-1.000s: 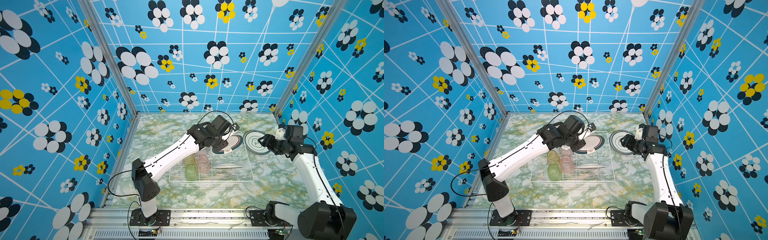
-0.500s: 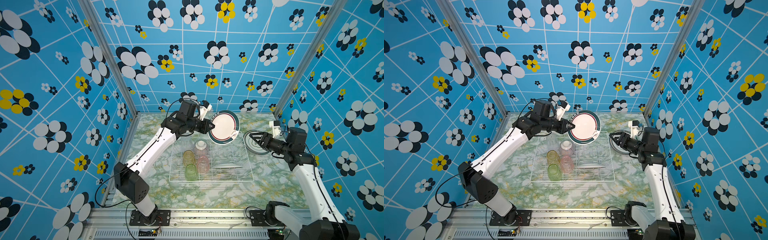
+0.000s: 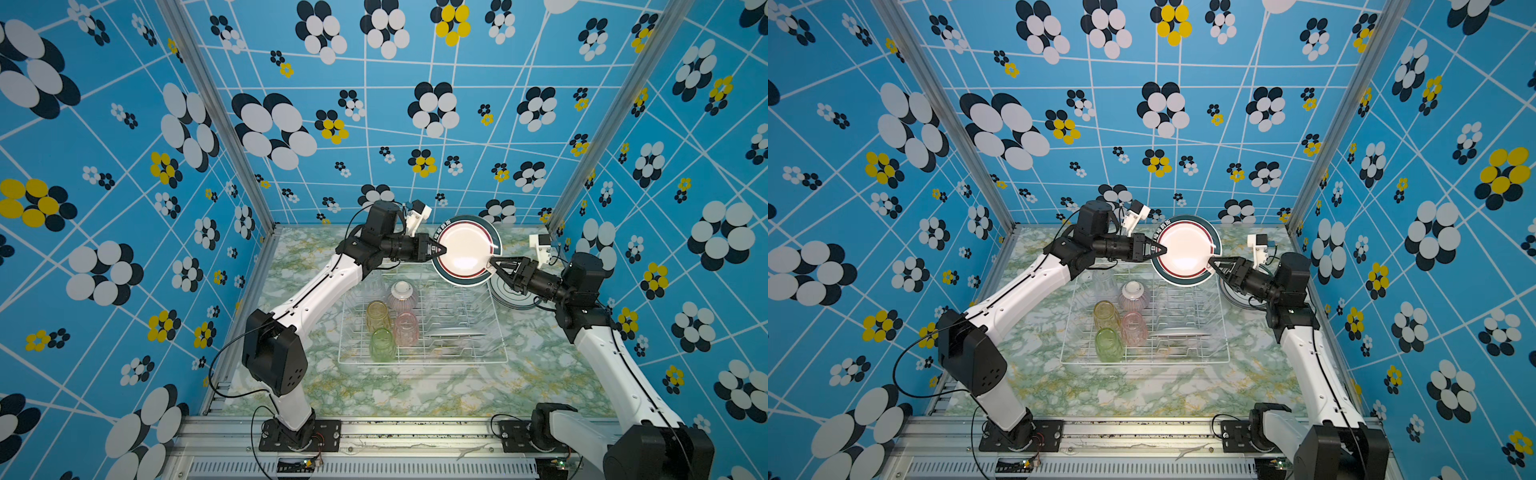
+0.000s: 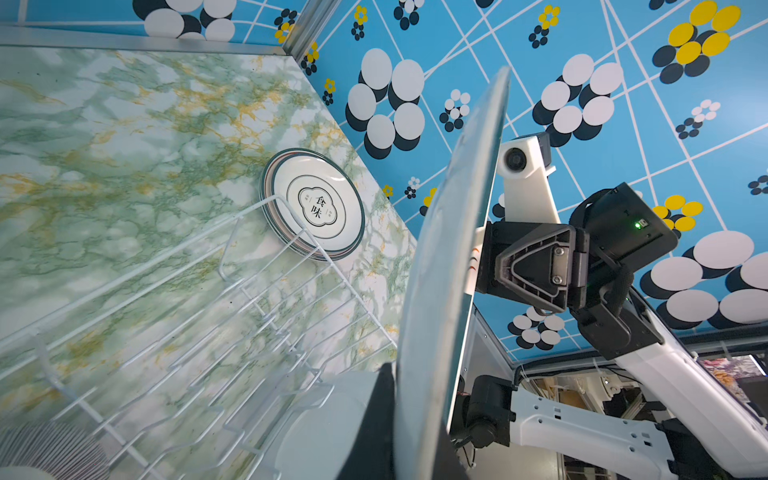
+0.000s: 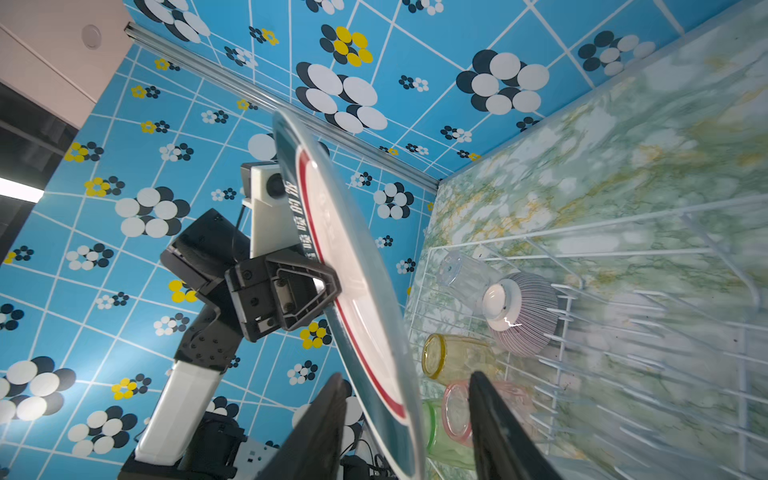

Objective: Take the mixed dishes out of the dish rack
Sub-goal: 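Grasp the plate's rim with the right gripper beside the left gripper, then carry the plate toward the plate stack with the right gripper while the left gripper opens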

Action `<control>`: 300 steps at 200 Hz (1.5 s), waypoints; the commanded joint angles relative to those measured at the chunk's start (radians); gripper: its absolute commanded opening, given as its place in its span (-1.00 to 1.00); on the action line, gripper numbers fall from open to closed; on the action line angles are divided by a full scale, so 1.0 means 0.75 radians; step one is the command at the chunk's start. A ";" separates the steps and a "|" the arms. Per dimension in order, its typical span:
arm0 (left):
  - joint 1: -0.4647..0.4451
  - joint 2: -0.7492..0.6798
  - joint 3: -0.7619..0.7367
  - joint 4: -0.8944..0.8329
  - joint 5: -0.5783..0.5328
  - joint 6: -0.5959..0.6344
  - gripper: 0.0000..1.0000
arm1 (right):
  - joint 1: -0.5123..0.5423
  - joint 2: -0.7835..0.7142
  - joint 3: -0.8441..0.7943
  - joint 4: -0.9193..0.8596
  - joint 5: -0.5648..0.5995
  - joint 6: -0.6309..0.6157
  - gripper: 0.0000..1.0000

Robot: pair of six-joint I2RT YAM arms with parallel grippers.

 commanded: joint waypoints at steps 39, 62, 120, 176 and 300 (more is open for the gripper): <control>-0.031 0.052 0.006 0.197 0.100 -0.110 -0.91 | 0.023 0.046 -0.018 0.224 0.008 0.122 -0.31; -0.036 0.054 0.007 0.210 0.106 -0.117 -0.91 | 0.025 0.055 -0.018 0.239 0.016 0.134 -0.43; -0.052 0.022 0.007 0.122 0.047 -0.012 -0.70 | 0.025 0.059 -0.011 0.261 0.033 0.164 -0.96; -0.070 -0.032 0.061 -0.078 0.023 0.202 -0.48 | 0.024 0.057 -0.002 0.239 0.071 0.163 -1.00; -0.237 -0.301 0.010 -0.544 -0.840 0.779 -0.24 | -0.293 0.254 0.134 -0.126 0.331 -0.018 -1.00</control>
